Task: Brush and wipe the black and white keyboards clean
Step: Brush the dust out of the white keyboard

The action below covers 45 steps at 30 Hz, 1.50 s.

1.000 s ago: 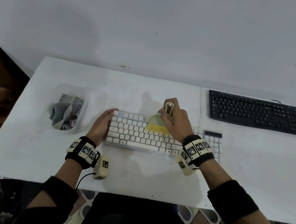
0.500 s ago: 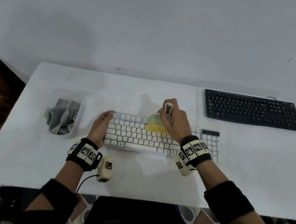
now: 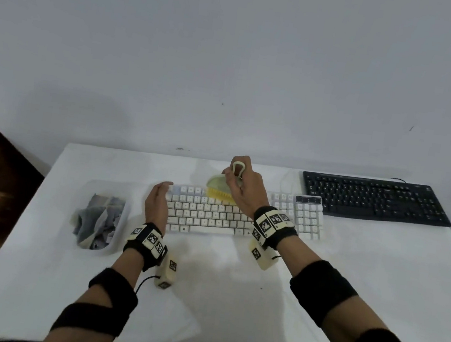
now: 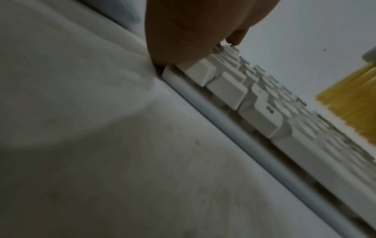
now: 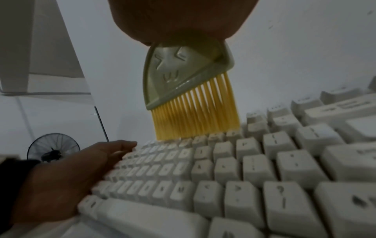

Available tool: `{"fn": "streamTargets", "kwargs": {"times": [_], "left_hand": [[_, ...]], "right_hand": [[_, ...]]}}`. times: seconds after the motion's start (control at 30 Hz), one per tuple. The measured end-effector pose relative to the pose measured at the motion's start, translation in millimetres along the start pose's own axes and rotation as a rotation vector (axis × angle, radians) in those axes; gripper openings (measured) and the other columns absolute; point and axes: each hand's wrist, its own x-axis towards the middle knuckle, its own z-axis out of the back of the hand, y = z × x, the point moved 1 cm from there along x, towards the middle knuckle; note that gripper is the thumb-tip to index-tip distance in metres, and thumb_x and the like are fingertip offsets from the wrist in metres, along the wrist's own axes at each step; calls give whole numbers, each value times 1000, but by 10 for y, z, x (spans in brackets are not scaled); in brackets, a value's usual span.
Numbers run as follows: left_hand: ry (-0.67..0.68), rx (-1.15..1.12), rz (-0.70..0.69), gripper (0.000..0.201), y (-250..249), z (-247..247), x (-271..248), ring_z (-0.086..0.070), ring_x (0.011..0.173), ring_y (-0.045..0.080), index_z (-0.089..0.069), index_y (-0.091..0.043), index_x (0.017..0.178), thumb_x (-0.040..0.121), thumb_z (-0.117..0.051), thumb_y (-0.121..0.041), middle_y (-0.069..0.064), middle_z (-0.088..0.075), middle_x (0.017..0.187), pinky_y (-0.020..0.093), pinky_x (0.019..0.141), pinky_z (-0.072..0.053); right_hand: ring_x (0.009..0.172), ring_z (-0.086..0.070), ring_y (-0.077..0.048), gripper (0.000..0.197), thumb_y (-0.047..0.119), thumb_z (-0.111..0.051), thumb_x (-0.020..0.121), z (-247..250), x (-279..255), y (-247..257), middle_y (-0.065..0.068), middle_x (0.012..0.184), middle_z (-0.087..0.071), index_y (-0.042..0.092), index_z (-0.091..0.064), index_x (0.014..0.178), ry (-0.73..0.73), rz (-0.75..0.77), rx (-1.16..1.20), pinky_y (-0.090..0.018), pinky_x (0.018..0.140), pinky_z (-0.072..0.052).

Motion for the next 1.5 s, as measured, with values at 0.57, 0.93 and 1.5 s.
{"fn": "streamTargets", "kwargs": {"times": [0.57,0.93,1.5], "left_hand": [[27,88,-15,43,104,-21,63,-68,111,23,-74,-41,104,90,-38,-61,-2,-74,115,52,105,-51],[8,78,-54,37,113,-36,77,-65,115,22,-75,-38,104,92,-44,-54,-4,-74,115,48,108,-48],[20,84,-3,32,209,-36,161,-71,104,28,-76,-37,100,98,-44,-42,-1,-77,104,56,102,-52]], "right_hand": [[92,-40,-17,26,44,-54,95,34,-621,-107,2,96,-46,20,-64,94,-173,-2,-571,-32,72,-44],[105,-41,-17,30,38,-43,91,-317,-820,60,10,110,-58,21,-62,106,-38,-122,-180,-30,91,-41],[108,-45,-16,7,13,-60,92,-387,-984,17,14,103,-57,18,-61,95,-77,95,-71,-28,89,-43]]}}
